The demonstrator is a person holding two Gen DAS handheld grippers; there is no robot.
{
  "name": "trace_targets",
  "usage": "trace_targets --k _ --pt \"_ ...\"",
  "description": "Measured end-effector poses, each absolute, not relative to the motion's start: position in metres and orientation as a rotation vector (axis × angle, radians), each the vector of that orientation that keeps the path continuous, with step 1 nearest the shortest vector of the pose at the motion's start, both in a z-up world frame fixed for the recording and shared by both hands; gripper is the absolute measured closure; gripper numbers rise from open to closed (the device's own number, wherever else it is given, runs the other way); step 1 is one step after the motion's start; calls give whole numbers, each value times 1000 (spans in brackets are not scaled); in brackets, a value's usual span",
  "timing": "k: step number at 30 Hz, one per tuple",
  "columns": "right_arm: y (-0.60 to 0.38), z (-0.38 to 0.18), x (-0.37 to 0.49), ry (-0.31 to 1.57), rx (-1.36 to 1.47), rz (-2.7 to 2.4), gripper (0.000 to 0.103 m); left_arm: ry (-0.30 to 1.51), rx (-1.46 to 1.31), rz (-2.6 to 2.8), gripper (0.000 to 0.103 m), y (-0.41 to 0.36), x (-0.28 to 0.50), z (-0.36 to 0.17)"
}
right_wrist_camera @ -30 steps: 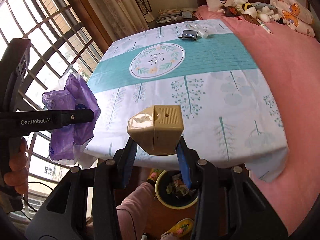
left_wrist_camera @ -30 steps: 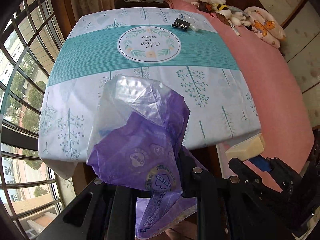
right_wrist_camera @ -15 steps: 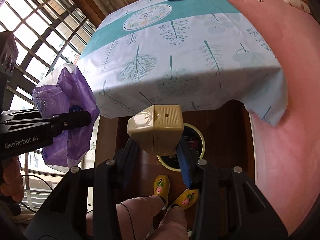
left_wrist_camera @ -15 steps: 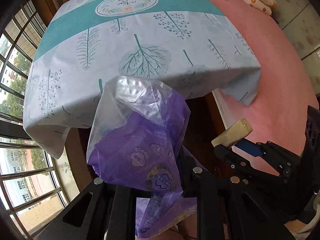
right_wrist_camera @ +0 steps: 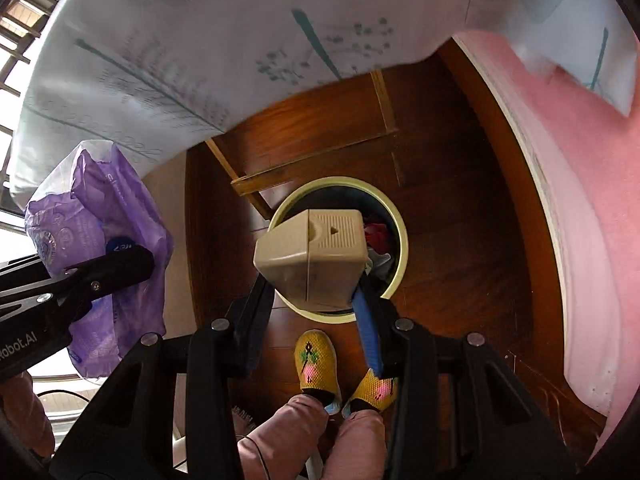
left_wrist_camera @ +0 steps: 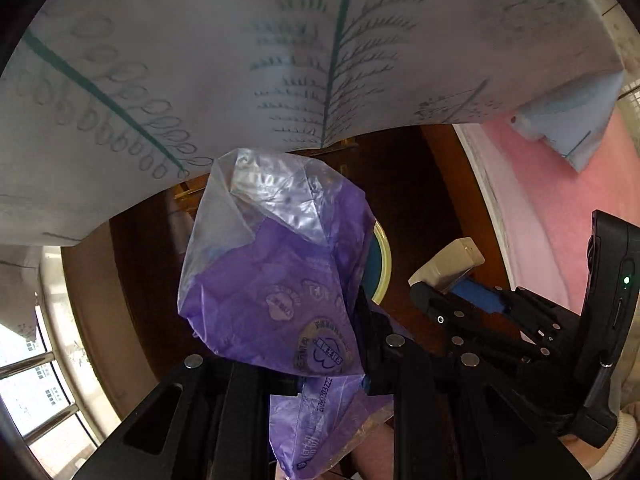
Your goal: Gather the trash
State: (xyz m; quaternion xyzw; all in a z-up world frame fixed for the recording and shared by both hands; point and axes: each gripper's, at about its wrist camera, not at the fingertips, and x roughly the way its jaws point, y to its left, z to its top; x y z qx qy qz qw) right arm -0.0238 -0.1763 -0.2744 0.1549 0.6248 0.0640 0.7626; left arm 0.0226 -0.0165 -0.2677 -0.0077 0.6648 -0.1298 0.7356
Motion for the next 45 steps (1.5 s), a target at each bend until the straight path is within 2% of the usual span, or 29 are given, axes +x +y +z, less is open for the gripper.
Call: trace_targets --k 3,7,9,15,16,17,19,26,32,45 --pt "-173 -316 -16 1364 326 130 66 1460 -11 -300 84 -13 30 -302" --pt "-171 -364 -5 1380 311 118 66 1468 13 -305 76 -8 36 -338" --pt "-171 -383 0 1393 314 112 66 1475 13 -307 58 -5 37 -351" --pt "-169 -422 12 1438 321 130 66 1493 31 -287 21 10 33 -372" --pt "-168 -425 14 1444 314 128 63 1492 32 -278 20 12 33 -372" --pt "-168 -428 17 1445 307 128 53 1490 34 -268 20 12 33 -370" --pt "-165 -432 17 1441 301 140 40 1484 44 -240 16 0 36 -373" --pt "-159 -422 17 1443 277 127 38 1468 40 -167 15 -4 36 -362" --pt "-161 -387 10 1417 293 98 37 1422 70 -163 15 -1 29 -324" --pt "-173 -234 -11 1306 330 50 32 1284 23 -235 15 6 13 -155"
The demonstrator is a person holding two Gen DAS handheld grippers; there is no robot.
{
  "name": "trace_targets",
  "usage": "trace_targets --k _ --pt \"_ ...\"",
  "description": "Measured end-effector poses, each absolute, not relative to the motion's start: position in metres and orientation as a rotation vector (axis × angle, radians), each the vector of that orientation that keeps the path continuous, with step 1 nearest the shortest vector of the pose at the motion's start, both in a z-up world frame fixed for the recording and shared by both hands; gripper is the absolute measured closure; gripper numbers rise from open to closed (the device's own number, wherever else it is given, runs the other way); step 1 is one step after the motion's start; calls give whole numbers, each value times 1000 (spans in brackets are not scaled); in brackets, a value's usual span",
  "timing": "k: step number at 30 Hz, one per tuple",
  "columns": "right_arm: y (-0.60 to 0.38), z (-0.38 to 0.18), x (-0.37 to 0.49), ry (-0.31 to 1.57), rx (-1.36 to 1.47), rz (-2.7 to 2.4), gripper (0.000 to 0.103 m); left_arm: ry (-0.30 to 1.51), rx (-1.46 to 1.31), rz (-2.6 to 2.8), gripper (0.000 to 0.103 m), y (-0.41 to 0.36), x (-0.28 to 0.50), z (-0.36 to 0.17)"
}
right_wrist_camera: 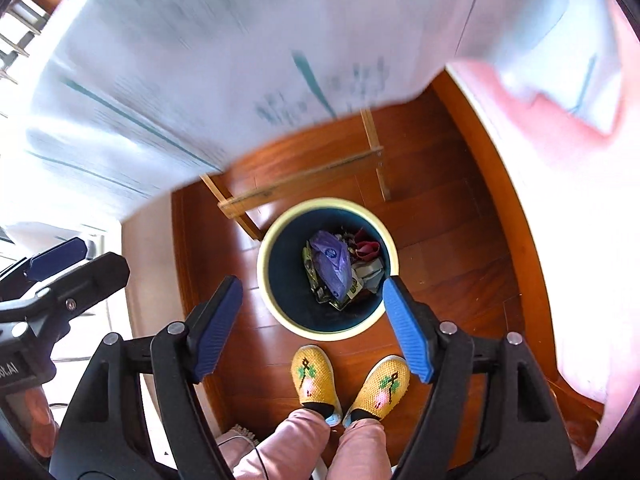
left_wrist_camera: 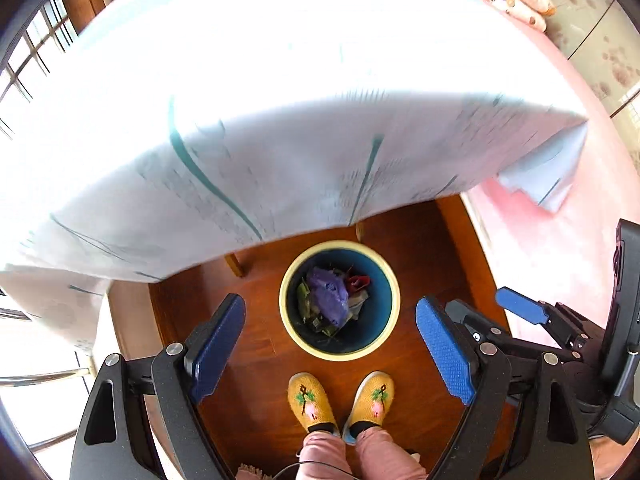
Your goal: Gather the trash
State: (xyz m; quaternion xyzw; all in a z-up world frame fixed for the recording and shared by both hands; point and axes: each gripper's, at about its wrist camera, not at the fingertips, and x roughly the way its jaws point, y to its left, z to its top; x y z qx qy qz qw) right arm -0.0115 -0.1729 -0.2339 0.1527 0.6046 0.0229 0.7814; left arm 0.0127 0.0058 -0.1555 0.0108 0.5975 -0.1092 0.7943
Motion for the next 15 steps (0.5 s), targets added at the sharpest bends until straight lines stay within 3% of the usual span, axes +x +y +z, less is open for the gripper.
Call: trace_targets --k 9,15 --pt "-179 -116 -26 1200 347 36 31 1158 29 -268 15 16 7 -39" --pt "-174 -53 -30 1136 304 30 30 1112 56 -299 15 25 11 12"
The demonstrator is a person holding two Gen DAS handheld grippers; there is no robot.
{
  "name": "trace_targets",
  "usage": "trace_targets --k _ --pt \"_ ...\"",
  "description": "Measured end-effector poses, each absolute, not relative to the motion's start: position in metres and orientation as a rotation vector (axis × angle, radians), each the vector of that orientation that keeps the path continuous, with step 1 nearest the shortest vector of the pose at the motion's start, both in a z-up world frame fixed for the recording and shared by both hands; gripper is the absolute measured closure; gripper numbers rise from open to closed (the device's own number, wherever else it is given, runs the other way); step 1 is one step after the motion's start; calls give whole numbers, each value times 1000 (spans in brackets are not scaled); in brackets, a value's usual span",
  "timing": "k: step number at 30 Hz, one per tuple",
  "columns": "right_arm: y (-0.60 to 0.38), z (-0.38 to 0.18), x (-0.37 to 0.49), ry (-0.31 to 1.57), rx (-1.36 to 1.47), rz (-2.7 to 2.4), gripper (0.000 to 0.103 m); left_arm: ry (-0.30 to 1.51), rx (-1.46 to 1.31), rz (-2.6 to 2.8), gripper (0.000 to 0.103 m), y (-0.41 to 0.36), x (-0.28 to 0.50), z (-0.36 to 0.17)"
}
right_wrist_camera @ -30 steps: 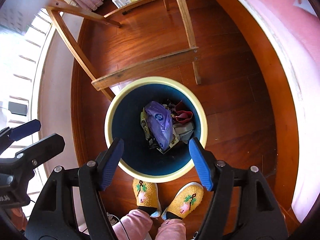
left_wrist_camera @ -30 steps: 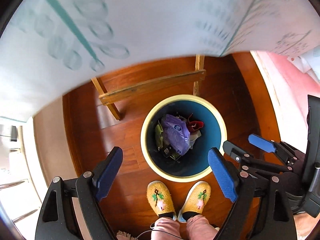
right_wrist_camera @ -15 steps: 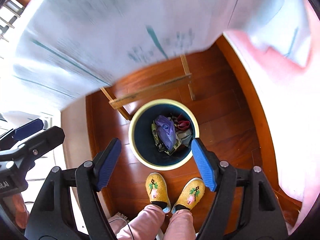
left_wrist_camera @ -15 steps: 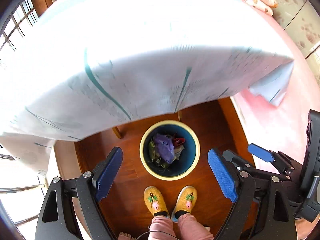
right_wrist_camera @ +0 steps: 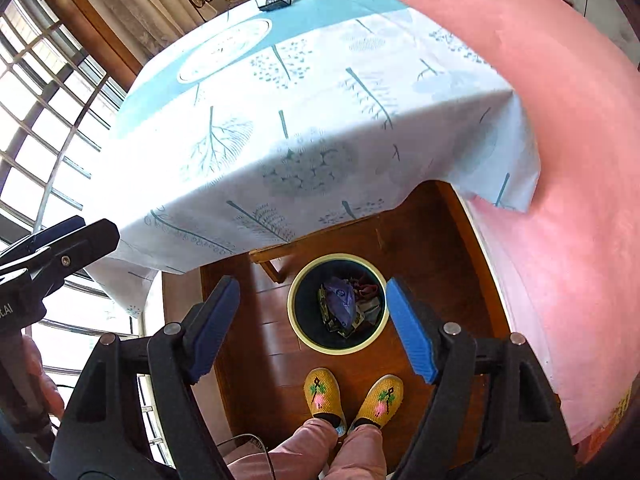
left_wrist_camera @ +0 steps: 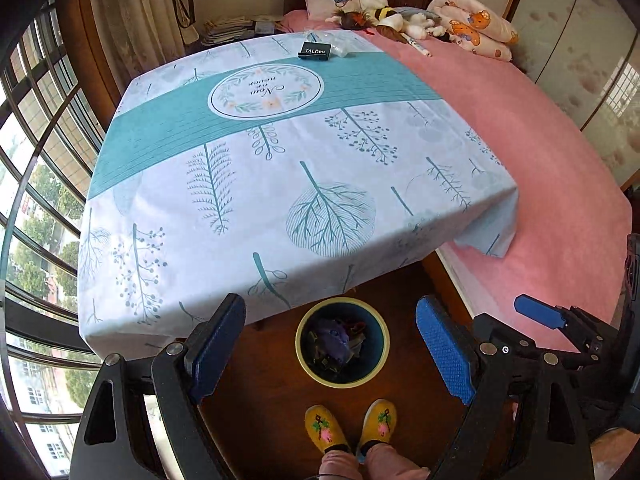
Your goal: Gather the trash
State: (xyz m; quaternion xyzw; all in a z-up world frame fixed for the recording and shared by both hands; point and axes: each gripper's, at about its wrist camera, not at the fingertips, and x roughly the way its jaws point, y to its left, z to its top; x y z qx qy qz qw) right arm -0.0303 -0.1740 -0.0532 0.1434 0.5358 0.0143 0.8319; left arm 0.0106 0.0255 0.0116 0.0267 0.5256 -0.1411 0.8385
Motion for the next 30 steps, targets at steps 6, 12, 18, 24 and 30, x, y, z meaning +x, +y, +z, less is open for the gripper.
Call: trace_targets --k 6,12,18,24,30 --pt "-171 -9 -30 1085 307 9 30 1053 66 -318 15 40 20 49" --pt "-167 38 -21 998 283 -23 30 955 78 -338 15 48 35 93" --pt "-158 81 -6 901 243 -39 30 882 85 -320 15 55 55 123" --pt "-147 112 13 830 203 -30 30 878 48 -305 15 63 86 135" --pt "-150 122 56 824 170 -19 30 897 5 -267 15 62 132 131"
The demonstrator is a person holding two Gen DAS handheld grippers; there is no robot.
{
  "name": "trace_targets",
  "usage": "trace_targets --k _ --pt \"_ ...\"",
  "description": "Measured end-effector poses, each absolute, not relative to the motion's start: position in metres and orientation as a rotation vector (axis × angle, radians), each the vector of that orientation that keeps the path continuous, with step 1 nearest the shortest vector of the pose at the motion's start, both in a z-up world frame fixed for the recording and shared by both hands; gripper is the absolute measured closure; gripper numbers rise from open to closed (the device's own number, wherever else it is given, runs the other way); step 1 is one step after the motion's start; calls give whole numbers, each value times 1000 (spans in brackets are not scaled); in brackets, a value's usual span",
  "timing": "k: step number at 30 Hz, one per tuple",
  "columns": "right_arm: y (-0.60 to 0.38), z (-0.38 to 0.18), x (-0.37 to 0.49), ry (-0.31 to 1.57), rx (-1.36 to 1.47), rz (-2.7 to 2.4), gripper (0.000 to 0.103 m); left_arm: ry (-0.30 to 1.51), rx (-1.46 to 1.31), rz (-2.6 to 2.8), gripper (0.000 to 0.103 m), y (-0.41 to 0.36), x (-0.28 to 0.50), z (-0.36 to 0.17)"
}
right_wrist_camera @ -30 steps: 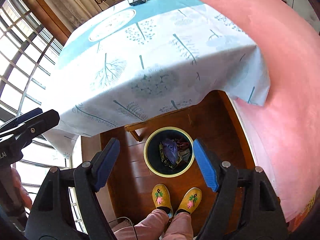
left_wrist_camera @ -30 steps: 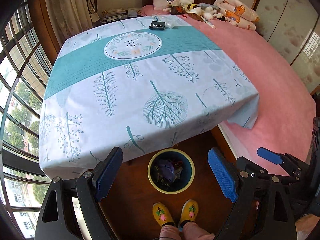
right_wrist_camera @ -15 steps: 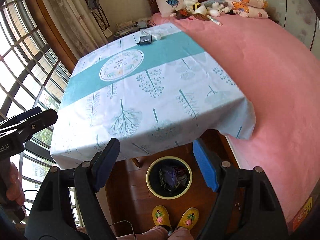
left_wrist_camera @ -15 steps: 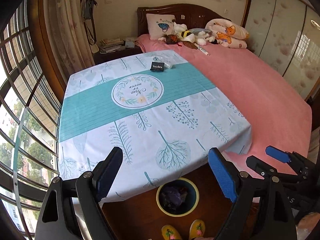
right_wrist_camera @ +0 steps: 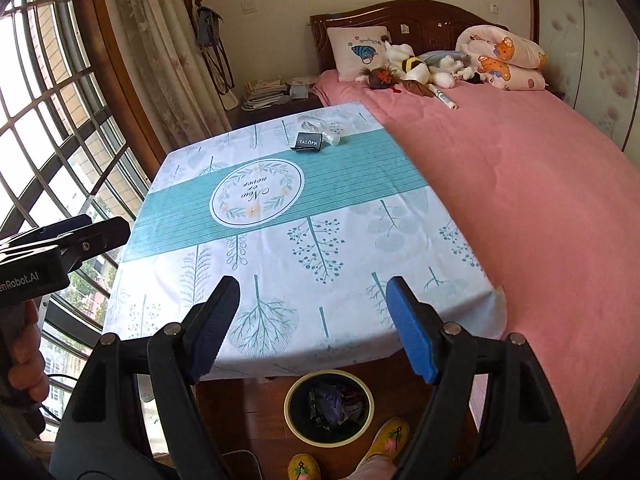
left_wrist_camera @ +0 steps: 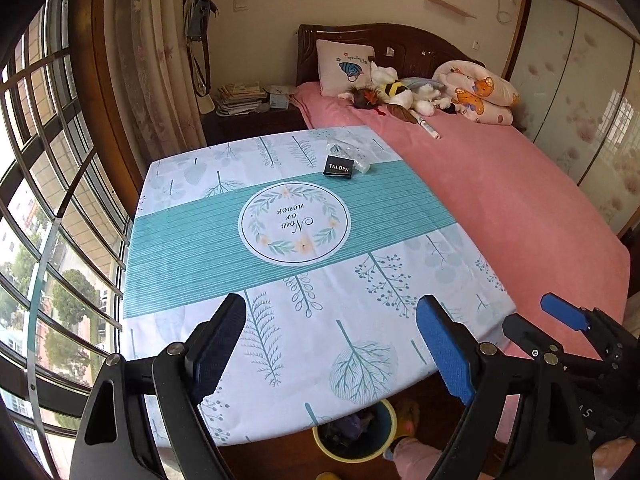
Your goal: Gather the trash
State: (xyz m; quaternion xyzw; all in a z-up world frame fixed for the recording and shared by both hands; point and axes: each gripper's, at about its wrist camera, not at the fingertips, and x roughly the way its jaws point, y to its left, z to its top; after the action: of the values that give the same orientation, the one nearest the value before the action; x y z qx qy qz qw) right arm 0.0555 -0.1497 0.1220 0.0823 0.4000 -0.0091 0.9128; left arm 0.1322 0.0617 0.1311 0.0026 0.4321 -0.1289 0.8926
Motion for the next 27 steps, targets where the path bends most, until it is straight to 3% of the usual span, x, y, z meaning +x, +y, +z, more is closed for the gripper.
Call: trace_targets --k 8,18,27 --pt "-177 102 170 896 116 60 32 933 -34 -142 15 32 233 109" --pt "-217 64 396 954 8 278 35 994 -161 146 15 -10 397 64" --pt "-208 -13 587 1018 -93 362 36 1070 -252 331 15 -11 482 4"
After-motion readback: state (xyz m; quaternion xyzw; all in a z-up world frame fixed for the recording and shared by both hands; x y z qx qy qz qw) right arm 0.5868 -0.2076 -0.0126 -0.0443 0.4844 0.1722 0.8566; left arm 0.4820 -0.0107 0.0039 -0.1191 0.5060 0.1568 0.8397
